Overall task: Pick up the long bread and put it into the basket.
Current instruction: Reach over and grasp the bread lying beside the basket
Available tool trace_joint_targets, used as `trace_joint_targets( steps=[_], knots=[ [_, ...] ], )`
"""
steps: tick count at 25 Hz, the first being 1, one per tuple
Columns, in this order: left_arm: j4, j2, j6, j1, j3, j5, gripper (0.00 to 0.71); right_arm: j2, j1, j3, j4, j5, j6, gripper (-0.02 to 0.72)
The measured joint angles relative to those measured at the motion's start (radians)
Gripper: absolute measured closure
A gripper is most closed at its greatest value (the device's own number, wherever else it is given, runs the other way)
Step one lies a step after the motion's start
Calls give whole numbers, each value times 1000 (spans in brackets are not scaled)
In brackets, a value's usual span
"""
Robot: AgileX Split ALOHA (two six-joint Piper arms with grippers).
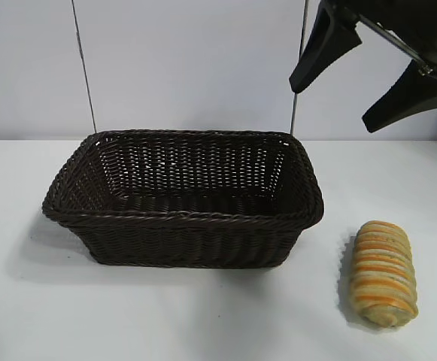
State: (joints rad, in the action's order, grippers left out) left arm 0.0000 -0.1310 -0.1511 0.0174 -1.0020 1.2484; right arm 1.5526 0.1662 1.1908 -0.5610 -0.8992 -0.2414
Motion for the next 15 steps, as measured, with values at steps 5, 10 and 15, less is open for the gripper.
trace_joint_targets(
  steps=[5, 10, 15],
  knots=[
    [-25, 32, 14, 0, 175, 32, 16, 0, 0, 0, 0, -1, -6, 20],
    [-60, 32, 43, 0, 388, 24, 16, 0, 0, 0, 0, -3, -7, 20],
    [-69, 32, 45, 0, 480, -66, 16, 0, 0, 0, 0, -3, -14, 20]
  ],
)
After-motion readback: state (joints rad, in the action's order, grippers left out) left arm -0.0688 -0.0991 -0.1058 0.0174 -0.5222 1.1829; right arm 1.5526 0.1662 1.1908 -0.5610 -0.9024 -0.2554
